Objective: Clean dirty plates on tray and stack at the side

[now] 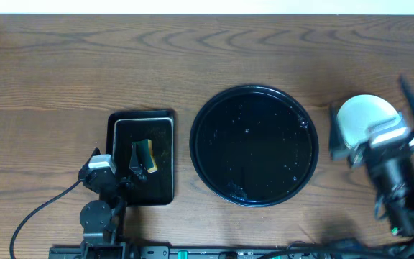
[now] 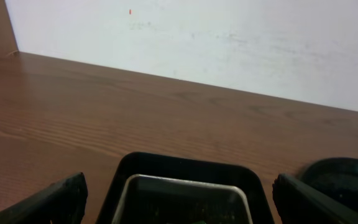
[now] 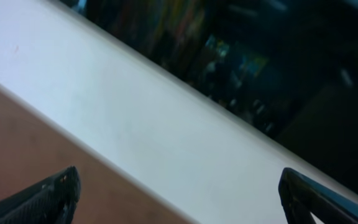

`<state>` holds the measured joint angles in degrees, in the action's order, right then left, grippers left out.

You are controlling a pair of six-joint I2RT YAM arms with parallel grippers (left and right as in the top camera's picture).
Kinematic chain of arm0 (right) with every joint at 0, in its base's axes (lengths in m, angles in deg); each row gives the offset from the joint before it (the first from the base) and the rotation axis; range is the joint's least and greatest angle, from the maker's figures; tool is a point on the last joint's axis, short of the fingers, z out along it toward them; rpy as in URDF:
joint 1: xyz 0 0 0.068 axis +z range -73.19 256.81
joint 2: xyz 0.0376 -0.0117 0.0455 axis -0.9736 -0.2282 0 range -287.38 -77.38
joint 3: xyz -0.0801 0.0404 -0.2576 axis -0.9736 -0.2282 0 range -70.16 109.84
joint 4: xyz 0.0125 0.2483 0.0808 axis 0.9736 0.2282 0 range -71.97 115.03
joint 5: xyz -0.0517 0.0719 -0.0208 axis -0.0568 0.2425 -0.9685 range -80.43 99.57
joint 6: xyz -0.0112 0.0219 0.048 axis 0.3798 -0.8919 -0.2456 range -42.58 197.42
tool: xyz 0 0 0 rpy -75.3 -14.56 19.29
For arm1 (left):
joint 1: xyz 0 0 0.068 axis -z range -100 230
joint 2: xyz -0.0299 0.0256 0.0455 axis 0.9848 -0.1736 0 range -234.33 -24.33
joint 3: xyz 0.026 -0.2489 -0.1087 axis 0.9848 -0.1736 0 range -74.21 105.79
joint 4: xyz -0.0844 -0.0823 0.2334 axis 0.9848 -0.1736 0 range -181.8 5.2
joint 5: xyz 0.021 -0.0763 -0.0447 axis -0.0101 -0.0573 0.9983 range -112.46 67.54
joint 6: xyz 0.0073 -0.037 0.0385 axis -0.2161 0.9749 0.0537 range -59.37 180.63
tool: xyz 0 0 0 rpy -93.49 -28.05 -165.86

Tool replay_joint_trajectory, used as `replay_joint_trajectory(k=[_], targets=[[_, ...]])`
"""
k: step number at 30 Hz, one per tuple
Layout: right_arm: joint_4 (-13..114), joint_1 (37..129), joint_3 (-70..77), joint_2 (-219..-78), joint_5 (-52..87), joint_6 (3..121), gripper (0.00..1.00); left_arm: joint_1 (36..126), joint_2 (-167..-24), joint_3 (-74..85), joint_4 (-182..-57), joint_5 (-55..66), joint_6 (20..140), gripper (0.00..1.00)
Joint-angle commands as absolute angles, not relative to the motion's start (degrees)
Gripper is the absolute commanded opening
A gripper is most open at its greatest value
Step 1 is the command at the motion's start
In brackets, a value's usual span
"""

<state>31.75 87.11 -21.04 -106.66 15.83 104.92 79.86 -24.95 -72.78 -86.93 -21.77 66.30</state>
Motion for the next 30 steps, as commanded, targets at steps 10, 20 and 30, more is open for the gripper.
replay_joint_trajectory(k=[10,20,30], targets=[[26.37,87.38,-50.77,-84.02,22.76,105.34,0.99,80.04,-24.62,-73.98,-88.96,-22.93,65.36,0.95],[26.13,87.35,-60.62,-77.66,23.13,105.36,0.99,80.04,-24.62,-73.98,-88.96,-22.93,65.36,0.95],[23.81,87.35,-65.65,-77.68,23.66,105.32,0.99,80.04,-24.62,-73.98,-88.96,-22.93,65.36,0.95]])
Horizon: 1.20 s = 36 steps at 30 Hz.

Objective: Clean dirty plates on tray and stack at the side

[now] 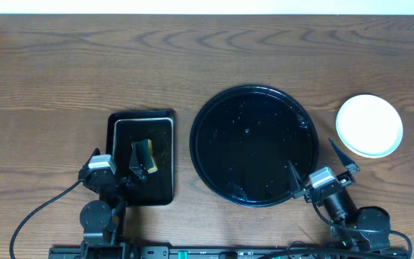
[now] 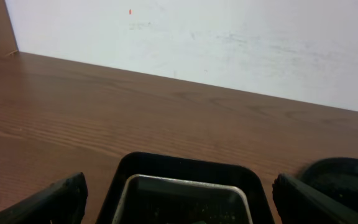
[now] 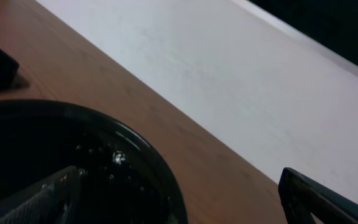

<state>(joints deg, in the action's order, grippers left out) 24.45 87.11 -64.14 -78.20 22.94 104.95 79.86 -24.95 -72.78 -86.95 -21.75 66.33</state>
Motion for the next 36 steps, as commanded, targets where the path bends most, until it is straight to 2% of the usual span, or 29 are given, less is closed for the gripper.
replay_joint_trajectory(k=[1,4,8,10,16,29,36], targets=[[23.16,87.35,-66.33,-77.68,23.74,105.32,0.99,80.04,-24.62,-73.98,-88.96,-22.93,65.36,0.95],[20.95,87.33,-68.19,-77.68,22.98,104.16,0.99,80.04,-24.62,-73.98,-88.96,-22.93,65.36,0.95],[18.92,87.33,-69.43,-77.68,14.15,93.58,0.99,80.04,-24.62,-73.98,-88.96,-22.93,65.36,0.95],[17.82,87.33,-69.85,-77.68,12.64,93.10,0.99,80.04,-24.62,-73.98,-88.96,-22.93,65.36,0.95],[20.36,87.33,-69.85,-77.68,4.82,85.89,0.99,80.04,-24.62,-73.98,-88.96,-22.93,65.36,0.95],[22.11,86.85,-69.85,-77.68,5.30,89.82,0.99,80.04,-24.62,-73.98,-88.96,-22.93,65.36,0.95],[22.11,78.98,-69.85,-77.68,6.00,88.77,0.99,80.04,-24.62,-73.98,-88.96,-22.93,65.36,0.95]])
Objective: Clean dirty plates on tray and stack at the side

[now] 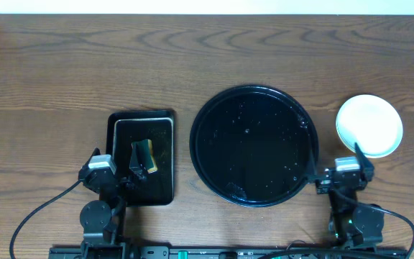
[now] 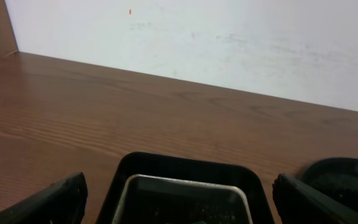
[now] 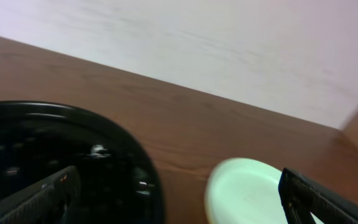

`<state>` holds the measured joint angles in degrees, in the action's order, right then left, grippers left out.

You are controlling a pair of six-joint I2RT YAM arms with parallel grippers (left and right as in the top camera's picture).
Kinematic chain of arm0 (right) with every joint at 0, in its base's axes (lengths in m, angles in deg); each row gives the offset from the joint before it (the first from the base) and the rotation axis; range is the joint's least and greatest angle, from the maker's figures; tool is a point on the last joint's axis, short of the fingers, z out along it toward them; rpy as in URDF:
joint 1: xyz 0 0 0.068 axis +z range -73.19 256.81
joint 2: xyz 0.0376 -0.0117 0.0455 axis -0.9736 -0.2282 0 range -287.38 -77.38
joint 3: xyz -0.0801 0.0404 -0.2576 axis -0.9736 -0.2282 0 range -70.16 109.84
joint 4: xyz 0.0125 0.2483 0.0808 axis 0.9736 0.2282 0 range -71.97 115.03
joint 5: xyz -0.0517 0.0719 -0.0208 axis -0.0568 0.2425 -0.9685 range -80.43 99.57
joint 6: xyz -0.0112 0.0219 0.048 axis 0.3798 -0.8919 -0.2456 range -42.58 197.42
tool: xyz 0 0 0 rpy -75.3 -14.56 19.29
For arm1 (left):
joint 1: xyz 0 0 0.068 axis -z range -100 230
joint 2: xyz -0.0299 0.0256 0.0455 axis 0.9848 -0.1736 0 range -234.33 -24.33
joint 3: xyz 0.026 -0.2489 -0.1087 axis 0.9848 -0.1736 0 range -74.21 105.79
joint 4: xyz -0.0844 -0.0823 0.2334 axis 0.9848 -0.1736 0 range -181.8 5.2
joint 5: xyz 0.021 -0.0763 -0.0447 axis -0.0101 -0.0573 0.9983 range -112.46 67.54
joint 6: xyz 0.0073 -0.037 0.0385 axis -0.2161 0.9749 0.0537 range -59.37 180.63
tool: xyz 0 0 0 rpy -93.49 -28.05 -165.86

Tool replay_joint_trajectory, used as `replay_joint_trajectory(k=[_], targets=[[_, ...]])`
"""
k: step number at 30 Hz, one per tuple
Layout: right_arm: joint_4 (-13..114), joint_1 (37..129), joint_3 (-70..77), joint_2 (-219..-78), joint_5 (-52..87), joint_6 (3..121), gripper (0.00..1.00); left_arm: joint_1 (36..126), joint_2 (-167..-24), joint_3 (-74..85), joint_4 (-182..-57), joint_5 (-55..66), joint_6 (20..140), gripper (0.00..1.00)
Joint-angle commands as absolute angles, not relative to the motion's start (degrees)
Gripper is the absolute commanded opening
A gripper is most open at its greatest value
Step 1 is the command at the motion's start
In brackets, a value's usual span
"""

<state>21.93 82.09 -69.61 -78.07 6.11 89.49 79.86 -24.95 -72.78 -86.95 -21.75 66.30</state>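
Note:
The round black tray lies mid-table, wet and speckled, with no plate on it. A white plate rests on the table to its right and also shows as the plate in the right wrist view. My right gripper is open and low at the table's front, facing the gap between the tray's rim and the plate. My left gripper is open at the near end of a black rectangular tray, nothing between its fingers.
The rectangular tray holds a metal container with a yellow-green sponge in it. A pale wall runs along the table's far edge. Bare wood lies behind both trays.
My right gripper has moved a little to the right along the front edge and turned from facing the black tray to facing the gap beside the white plate. The left arm is unchanged.
First my right gripper was raised at the far right, over the white plate and partly hiding it. Then it was down near the front edge by the black tray, with the plate lying free. Now it sits just in front of the plate. The left arm stayed still throughout.

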Motion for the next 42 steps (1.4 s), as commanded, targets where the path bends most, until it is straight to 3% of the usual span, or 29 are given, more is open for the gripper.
replay_joint_trajectory(k=[1,8,13,42], targets=[[22.11,77.80,-69.85,-77.68,5.97,87.55,0.99,80.04,-24.62,-73.98,-88.96,-22.93,65.36,0.95],[22.11,76.25,-69.85,-77.68,6.00,86.35,0.99,80.04,-24.62,-73.98,-88.96,-22.93,65.36,0.95],[22.35,76.51,-69.87,-77.68,10.56,92.51,0.99,80.04,-24.62,-73.98,-88.96,-22.93,65.36,0.95],[22.33,76.49,-69.87,-77.70,9.84,87.94,0.99,80.04,-24.62,-73.98,-88.96,-22.93,65.36,0.95]])
